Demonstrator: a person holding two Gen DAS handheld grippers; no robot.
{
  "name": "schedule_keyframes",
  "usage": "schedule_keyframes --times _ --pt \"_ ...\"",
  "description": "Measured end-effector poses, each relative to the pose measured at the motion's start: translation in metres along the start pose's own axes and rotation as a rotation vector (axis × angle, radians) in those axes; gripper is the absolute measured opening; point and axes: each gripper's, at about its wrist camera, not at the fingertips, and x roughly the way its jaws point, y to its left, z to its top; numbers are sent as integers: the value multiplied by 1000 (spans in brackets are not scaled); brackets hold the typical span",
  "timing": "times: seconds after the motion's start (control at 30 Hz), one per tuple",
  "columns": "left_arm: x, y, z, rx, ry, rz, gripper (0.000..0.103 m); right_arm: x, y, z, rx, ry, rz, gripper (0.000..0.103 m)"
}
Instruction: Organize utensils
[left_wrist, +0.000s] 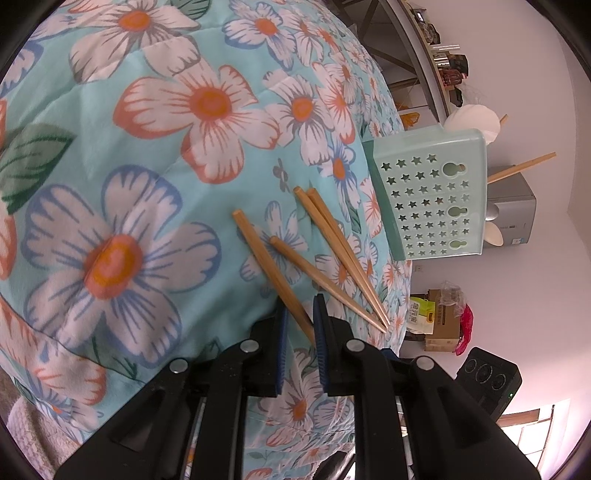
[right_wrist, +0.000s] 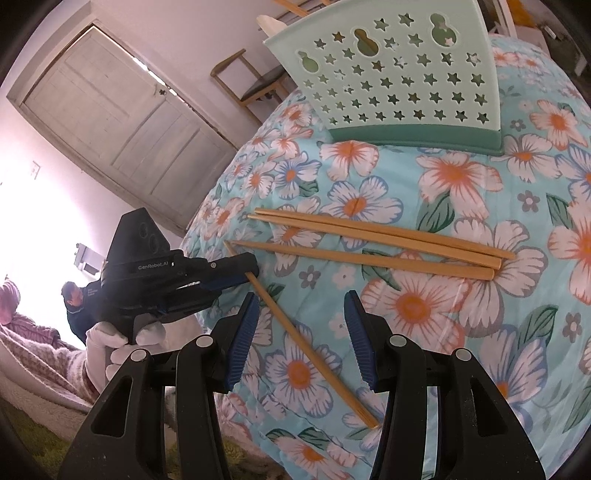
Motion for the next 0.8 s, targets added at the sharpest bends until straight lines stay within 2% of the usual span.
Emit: schedule_keyframes --times 0.8 --pt "0 0 0 0 0 1 14 0 0 -2 -1 -1 2 48"
